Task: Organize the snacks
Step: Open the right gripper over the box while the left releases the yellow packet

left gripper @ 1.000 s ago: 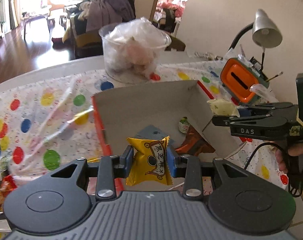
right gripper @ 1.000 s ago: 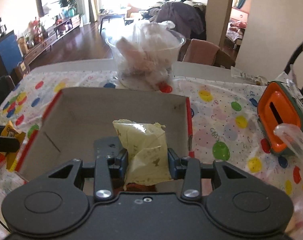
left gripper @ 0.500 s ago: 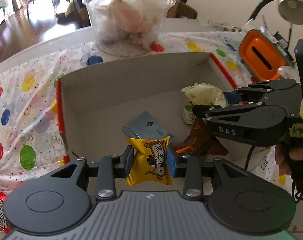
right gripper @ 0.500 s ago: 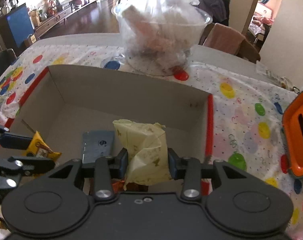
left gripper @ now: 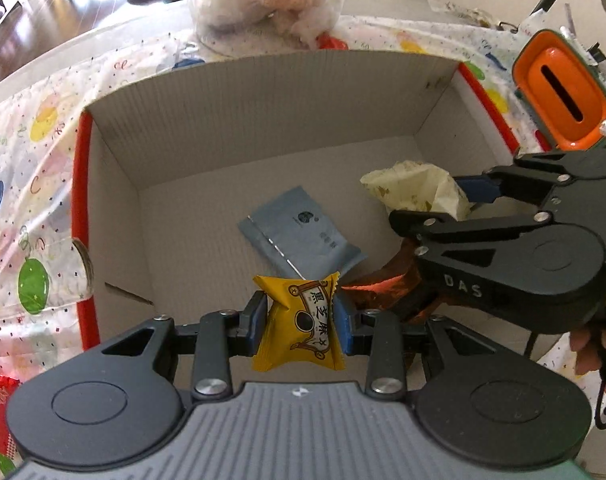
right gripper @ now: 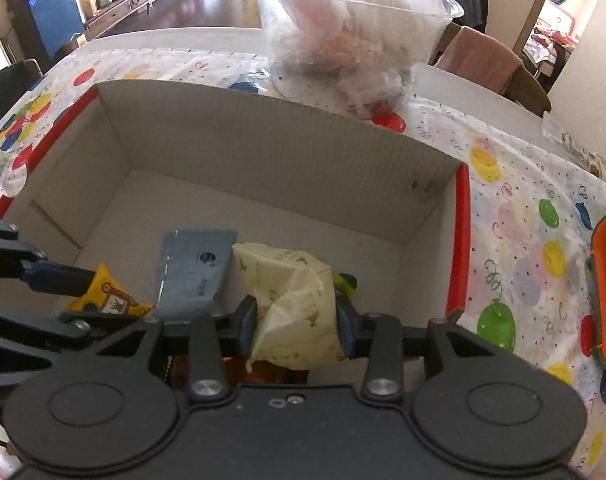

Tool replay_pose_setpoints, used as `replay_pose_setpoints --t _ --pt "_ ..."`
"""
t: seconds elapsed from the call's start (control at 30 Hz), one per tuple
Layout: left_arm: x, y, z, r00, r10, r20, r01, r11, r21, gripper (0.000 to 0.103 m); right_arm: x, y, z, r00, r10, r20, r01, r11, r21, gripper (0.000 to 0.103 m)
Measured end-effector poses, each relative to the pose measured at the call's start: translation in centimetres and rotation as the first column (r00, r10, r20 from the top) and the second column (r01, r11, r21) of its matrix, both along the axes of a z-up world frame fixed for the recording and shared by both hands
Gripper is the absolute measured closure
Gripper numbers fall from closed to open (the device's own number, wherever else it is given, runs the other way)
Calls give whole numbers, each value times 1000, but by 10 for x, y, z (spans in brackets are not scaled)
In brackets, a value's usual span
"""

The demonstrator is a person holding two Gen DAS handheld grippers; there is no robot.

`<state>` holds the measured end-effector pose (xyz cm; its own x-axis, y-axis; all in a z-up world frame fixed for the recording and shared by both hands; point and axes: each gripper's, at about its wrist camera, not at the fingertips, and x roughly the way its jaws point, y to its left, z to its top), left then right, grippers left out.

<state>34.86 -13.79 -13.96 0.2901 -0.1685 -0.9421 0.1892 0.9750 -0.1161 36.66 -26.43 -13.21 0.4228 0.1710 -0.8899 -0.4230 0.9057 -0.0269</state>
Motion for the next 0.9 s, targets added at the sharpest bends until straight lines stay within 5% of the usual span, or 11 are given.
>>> replay_pose_setpoints --t 0.47,0.9 --pt "-3 -2 -3 999 29 17 -30 999 22 62 -8 -7 7 1000 8 27 -9 1000 24 53" --pt "-26 19 26 995 44 91 -39 998 -56 48 -35 -14 36 997 -15 78 8 996 86 39"
